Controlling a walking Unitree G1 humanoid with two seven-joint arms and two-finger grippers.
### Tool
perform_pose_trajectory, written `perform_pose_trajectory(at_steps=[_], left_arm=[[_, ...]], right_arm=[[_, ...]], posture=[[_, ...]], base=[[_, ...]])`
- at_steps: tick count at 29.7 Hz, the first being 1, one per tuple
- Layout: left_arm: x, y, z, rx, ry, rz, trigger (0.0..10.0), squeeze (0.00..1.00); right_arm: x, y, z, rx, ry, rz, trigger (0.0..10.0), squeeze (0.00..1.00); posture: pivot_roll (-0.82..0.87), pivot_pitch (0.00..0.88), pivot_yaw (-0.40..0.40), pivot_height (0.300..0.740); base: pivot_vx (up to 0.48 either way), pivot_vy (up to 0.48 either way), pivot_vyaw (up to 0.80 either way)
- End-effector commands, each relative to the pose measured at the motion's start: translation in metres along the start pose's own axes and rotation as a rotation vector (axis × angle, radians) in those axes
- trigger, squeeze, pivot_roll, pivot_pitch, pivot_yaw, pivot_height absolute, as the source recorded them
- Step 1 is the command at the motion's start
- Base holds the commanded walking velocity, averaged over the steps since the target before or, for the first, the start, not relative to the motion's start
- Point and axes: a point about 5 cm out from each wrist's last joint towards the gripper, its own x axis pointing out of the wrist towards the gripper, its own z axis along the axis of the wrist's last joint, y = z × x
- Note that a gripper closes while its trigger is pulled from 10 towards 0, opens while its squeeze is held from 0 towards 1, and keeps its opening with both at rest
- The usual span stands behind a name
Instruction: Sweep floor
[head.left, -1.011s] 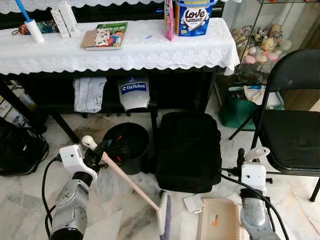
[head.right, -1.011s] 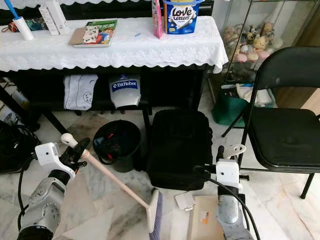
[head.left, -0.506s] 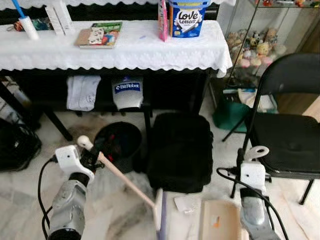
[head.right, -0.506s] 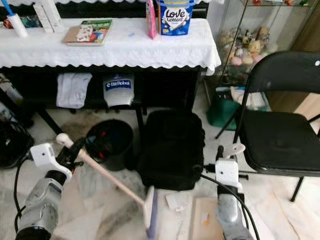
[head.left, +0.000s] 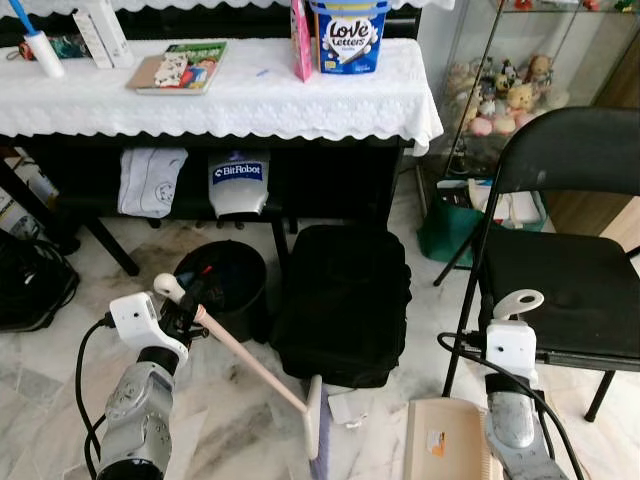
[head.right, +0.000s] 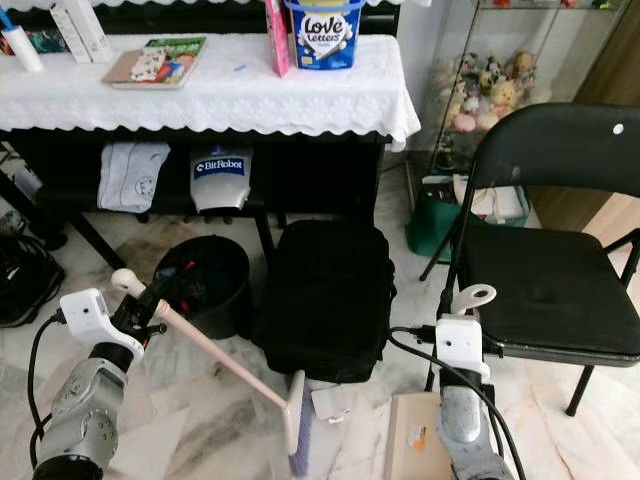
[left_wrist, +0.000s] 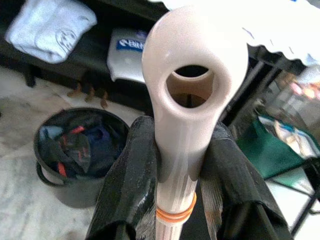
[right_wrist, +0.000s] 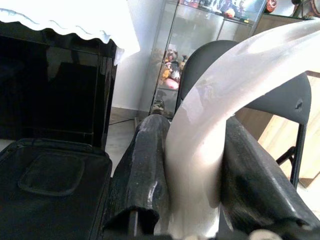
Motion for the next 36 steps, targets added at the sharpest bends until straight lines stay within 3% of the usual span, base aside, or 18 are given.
perform_pose_trajectory(at_steps=[1,5,12,23,28,32,36], left_arm=[[-0.003,-0.001,-0.006,-0.034,0.037,-0.030,10.0,0.00],[-0.005,-0.010,-0.010,-0.077,0.082,-0.115,10.0,0.00],[-0.005,-0.012,-0.010,-0.103,0.100,-0.152,10.0,0.00],[-0.006,-0.014,0.018,-0.210,0.050,-0.242,10.0,0.00],[-0.011,-0.002,0.047,-0.014,-0.034,-0.180,10.0,0.00],[-0.013,0.000,0.044,0.114,-0.008,-0.176,10.0,0.00],[-0.012,0.000,0.039,0.138,0.006,-0.167,10.0,0.00]], right_arm=[[-0.001,0.000,-0.003,-0.020,0.020,0.011,10.0,0.00],[0.000,-0.001,-0.003,-0.023,0.019,0.007,10.0,0.00],[0.002,-0.001,-0.003,-0.029,0.023,0.006,10.0,0.00],[0.001,0.003,-0.004,-0.020,0.031,0.006,10.0,0.00],[0.000,0.005,-0.003,-0.014,0.032,0.005,10.0,0.00],[-0.001,0.007,-0.003,-0.008,0.033,0.009,10.0,0.00],[-0.001,0.008,-0.003,-0.007,0.033,0.010,10.0,0.00]], posture=[[-0.02,0.131,0.048,0.740],[-0.01,0.135,0.050,0.740],[0.01,0.134,0.054,0.740],[0.01,0.132,0.061,0.740],[0.01,0.131,0.064,0.740],[0.02,0.132,0.069,0.740],[0.02,0.132,0.069,0.740]], base=[[0.000,0.000,0.00],[0.000,0.000,0.00],[0.000,0.000,0.00],[0.000,0.000,0.00],[0.000,0.000,0.00],[0.000,0.000,0.00],[0.000,0.000,0.00]])
